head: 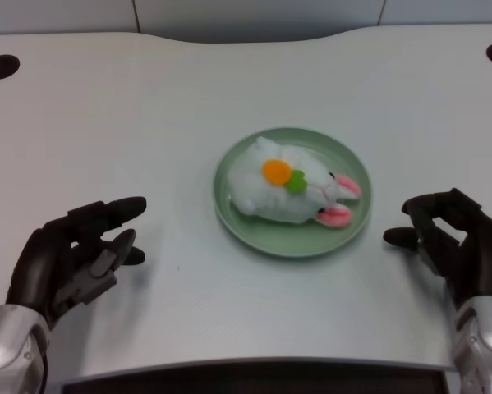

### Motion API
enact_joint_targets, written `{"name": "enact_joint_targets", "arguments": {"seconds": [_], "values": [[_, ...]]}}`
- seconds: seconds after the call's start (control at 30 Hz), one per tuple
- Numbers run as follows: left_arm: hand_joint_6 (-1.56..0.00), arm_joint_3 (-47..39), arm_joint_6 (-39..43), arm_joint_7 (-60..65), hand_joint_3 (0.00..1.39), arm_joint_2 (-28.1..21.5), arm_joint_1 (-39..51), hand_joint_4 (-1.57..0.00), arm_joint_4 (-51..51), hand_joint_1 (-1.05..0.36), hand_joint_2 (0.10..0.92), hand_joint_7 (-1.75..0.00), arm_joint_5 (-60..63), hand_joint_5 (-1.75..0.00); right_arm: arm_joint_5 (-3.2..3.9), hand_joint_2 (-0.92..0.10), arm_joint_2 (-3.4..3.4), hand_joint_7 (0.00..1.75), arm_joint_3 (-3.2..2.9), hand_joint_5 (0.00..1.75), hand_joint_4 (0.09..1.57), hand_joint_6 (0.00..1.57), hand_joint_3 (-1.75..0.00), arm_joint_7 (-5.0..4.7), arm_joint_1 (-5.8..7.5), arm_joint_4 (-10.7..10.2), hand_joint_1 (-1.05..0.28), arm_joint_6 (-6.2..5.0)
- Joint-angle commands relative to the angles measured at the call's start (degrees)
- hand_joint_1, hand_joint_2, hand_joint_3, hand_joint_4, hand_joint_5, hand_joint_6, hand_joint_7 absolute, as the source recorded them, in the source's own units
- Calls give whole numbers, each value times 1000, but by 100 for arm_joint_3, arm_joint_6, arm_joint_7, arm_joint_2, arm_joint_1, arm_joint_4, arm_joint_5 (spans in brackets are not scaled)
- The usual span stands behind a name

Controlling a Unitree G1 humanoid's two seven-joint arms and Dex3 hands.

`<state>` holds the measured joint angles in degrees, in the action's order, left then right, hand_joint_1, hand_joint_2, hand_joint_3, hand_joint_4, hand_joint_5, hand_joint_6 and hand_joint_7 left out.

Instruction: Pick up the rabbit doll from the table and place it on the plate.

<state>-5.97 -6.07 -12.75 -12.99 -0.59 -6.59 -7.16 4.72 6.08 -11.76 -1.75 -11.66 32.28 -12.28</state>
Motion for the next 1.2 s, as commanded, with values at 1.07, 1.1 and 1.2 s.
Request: {"name": "enact_joint_targets", "arguments": {"seconds": [1.07, 1.1, 1.2], "values": [[-696, -451, -755, -55, 590, 359, 558, -503, 231, -459, 921, -729, -807, -1582, 63, -921, 112, 1258, -127, 926, 828, 781, -162, 92, -194, 378, -762, -139], [-693, -456, -784, -40, 593, 357, 546, -501, 238, -459, 921, -734, -810, -1578, 76, -921, 113, 1255, -137, 926, 830, 782, -161, 108, -205, 413, -760, -168], [-689, -463, -755, -20, 589, 360, 522, -501, 218, -456, 921, -742, -803, -1569, 71, -921, 125, 1247, -145, 927, 838, 782, -161, 123, -236, 487, -761, -213]]}}
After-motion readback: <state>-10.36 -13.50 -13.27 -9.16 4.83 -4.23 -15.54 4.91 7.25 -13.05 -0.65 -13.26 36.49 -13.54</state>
